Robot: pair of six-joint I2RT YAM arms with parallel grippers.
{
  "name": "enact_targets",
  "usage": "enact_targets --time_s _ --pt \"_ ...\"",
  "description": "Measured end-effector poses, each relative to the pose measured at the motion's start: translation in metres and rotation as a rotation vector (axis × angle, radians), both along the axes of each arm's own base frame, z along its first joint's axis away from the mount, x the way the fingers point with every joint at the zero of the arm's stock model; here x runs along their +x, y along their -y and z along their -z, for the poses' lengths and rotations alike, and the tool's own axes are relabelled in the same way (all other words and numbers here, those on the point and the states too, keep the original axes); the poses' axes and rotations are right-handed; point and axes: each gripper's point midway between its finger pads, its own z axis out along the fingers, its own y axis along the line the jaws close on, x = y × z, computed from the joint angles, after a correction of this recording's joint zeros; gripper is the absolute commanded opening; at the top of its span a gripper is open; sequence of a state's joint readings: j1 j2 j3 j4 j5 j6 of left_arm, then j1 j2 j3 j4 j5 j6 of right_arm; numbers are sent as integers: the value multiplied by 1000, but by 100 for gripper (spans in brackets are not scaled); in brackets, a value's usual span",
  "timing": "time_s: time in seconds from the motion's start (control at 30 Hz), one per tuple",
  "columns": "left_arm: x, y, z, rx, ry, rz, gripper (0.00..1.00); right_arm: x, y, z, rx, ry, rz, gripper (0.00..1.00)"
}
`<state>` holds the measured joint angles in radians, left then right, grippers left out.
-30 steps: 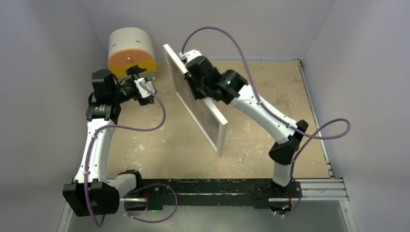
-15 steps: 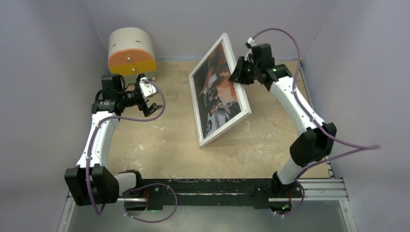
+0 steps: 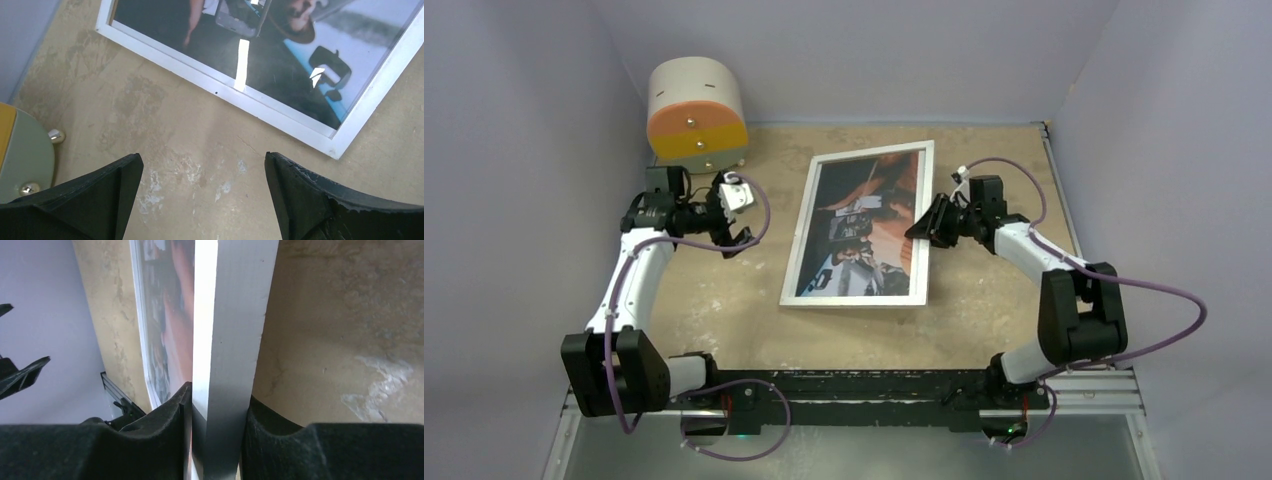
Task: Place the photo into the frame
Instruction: Turn over the photo frame at the center of the board.
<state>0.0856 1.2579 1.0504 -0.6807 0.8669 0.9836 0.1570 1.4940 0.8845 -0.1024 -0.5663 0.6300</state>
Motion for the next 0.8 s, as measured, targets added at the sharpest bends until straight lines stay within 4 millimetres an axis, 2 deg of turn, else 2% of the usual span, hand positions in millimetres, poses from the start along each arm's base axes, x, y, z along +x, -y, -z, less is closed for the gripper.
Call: enact_targets --time_s 0.13,0.23,0.37,0.5,0.6,0.63,0.67,0.7,0.8 --pt "-9 -3 14 20 -26 -15 99 5 -5 9 31 40 -25 50" --pt "-14 -5 24 31 -49 -23 100 0 -6 28 37 23 -35 60" --pt "-17 -7 31 40 -68 -31 100 -13 -5 55 36 -27 -38 63" --pt "-18 -7 33 41 -70 -32 100 -17 -3 71 37 -56 -33 67" --pt "-19 -6 33 40 -67 -31 100 -12 -2 69 49 -37 -30 75" --pt "-20 -6 33 39 -67 -31 100 -11 -1 69 48 -32 -28 81" --pt "-20 -6 33 39 -68 -32 100 -10 -1 69 48 -27 -26 94" --pt "-20 -7 33 39 -68 -33 100 -10 -1 68 49 -26 -26 98" --pt "-17 -8 33 37 -71 -54 100 -5 2 62 19 -2 -17 99"
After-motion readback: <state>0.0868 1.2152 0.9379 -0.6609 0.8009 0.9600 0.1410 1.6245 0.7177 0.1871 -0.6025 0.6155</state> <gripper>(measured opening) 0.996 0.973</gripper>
